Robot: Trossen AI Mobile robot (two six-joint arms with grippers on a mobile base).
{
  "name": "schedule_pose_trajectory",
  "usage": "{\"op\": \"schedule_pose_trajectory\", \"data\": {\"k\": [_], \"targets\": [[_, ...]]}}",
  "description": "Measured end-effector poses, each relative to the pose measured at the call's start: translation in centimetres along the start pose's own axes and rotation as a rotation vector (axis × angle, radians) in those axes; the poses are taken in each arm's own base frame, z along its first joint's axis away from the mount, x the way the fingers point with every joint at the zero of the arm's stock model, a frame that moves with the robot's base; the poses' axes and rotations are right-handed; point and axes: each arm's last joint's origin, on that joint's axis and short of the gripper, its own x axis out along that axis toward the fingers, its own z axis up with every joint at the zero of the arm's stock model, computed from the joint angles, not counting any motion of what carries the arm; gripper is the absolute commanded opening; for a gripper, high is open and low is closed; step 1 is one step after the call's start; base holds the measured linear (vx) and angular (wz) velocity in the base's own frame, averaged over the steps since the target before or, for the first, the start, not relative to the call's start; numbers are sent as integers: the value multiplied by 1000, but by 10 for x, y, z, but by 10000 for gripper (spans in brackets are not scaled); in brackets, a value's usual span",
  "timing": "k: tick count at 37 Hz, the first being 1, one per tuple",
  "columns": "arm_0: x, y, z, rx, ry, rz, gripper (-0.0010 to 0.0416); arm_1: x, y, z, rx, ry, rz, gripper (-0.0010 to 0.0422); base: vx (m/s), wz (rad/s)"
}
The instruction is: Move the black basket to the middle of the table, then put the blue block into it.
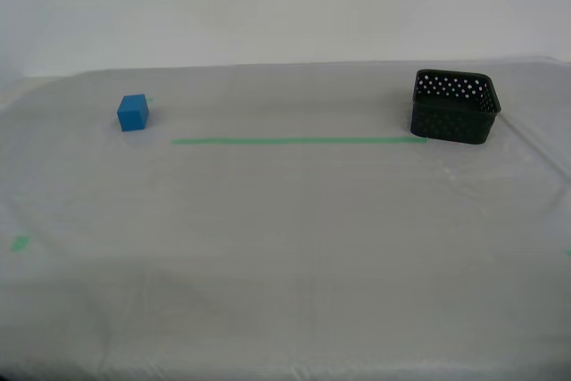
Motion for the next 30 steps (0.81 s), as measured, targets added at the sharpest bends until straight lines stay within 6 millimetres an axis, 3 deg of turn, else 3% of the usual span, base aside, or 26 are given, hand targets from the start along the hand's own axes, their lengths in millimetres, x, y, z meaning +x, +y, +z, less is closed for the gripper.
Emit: {"op": "schedule_pose_trajectory", "data": {"k": [17,30], "targets": [[-1,0,4,11,-22,3,0,0,0,0,0,0,0,0,0,0],[-1,0,1,127,8,-3,3,0,0,0,0,0,0,0,0,0]]}}
